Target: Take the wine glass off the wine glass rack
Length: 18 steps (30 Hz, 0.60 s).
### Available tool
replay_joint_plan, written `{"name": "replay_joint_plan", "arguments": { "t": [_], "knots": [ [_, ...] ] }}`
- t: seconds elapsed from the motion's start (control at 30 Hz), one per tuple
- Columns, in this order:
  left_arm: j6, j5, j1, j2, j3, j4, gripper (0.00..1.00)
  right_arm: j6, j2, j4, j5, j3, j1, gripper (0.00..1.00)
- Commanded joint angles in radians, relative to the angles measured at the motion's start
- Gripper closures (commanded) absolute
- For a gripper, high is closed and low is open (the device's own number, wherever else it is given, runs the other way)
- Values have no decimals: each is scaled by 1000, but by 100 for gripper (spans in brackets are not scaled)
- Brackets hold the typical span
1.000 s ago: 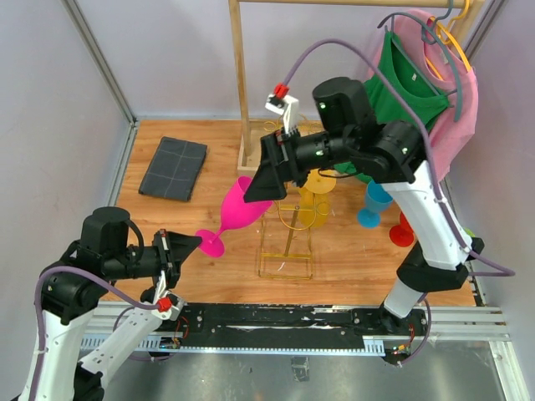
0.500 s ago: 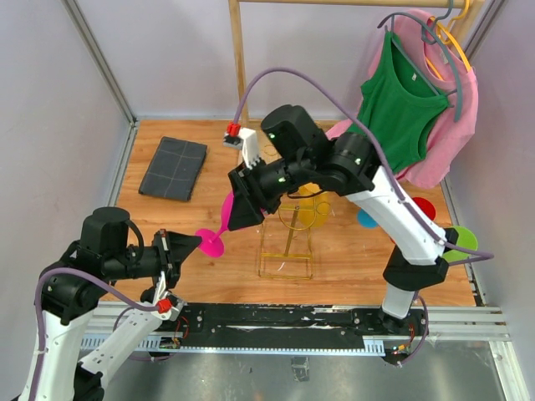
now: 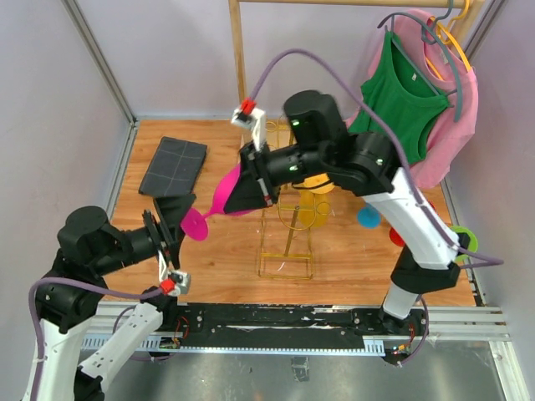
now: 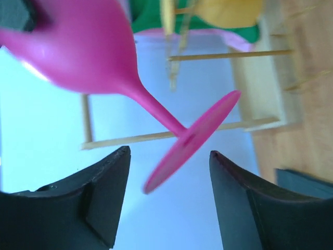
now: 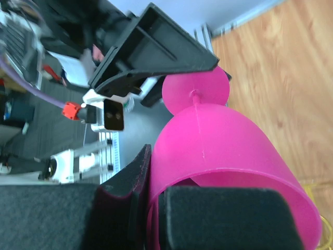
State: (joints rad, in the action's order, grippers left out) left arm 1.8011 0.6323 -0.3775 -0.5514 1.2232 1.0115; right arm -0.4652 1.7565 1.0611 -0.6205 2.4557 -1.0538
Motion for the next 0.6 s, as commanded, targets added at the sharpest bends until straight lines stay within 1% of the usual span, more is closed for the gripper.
{"name": "replay_joint_plan", "arguments": {
  "t": [0.0,0.07,0.1,0.17,0.2,0.27,0.3,0.37,0.47,0.57],
  "knots": [
    [-308,-81,-6,-18,-37,-570,26,-77,-155,-270,-41,-25,78,99],
    [-436,-146,-5,-57,-67,-827,19,-61,-207,-308,47,-52,127,99],
    [-490,-190,-5,-91,-66,-936,15,-46,-230,-308,116,-65,154,99],
    [-645,-313,-5,-178,-29,-1120,4,-11,-290,-303,295,-122,205,99],
    [-707,-412,-6,-223,3,-1214,1,15,-326,-316,392,-160,224,99],
    [-838,-571,-4,-322,70,-1326,1,64,-401,-365,554,-235,237,99],
    [-906,-642,-4,-373,109,-1355,1,93,-419,-371,640,-251,238,99],
    [-1022,-737,-4,-457,192,-1356,1,158,-445,-369,784,-246,239,99],
    [-1185,-767,-3,-542,271,-1291,1,245,-479,-325,999,-208,239,99],
    [-1318,-766,-3,-608,320,-1208,1,294,-543,-283,1211,-223,239,99]
  ]
}}
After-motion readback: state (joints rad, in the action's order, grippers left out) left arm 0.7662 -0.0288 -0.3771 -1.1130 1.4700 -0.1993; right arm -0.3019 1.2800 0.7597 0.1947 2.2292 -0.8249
